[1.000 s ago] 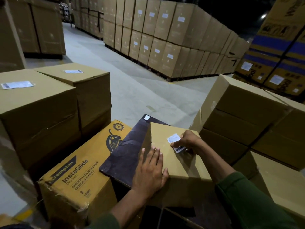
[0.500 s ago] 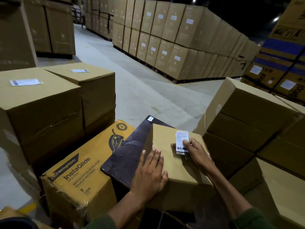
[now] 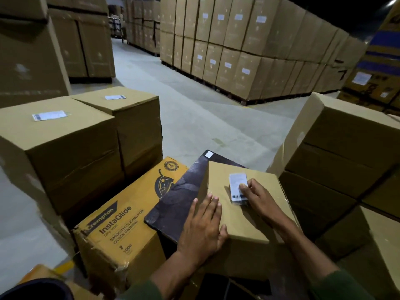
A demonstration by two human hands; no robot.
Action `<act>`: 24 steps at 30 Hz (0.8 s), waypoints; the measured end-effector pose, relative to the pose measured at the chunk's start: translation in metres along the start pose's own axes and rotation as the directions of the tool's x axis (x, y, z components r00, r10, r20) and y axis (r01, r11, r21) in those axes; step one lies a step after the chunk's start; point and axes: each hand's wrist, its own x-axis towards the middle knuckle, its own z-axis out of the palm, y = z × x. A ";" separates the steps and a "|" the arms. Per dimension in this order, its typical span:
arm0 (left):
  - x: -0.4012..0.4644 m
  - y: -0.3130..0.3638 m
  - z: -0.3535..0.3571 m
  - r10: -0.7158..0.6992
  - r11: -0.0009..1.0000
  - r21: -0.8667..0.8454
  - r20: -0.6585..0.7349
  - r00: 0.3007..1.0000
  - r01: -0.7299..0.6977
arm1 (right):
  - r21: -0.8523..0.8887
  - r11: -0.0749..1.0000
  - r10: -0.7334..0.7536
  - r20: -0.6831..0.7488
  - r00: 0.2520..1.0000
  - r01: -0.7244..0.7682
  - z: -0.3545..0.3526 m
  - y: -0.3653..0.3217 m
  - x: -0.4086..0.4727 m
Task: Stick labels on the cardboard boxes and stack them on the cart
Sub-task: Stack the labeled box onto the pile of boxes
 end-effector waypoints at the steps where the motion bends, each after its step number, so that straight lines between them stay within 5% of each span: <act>1: 0.000 0.000 0.000 0.000 1.000 0.002 -0.010 1.000 0.000 | -0.005 1.000 -0.007 0.019 1.000 0.007 -0.003 0.003 -0.011; 6: 0.000 0.001 0.001 0.000 1.000 -0.011 -0.048 0.999 0.000 | 0.005 1.000 0.009 0.055 0.998 -0.009 -0.021 0.011 -0.045; 13: -0.001 -0.001 0.005 0.002 0.999 -0.047 -0.082 0.997 -0.006 | -0.007 0.999 0.039 -0.090 0.995 -0.040 -0.013 0.016 0.009; 24: -0.002 0.003 0.001 -0.035 0.999 -0.044 -0.051 0.998 0.032 | 0.030 0.999 -0.018 0.093 0.995 0.016 -0.003 0.000 -0.012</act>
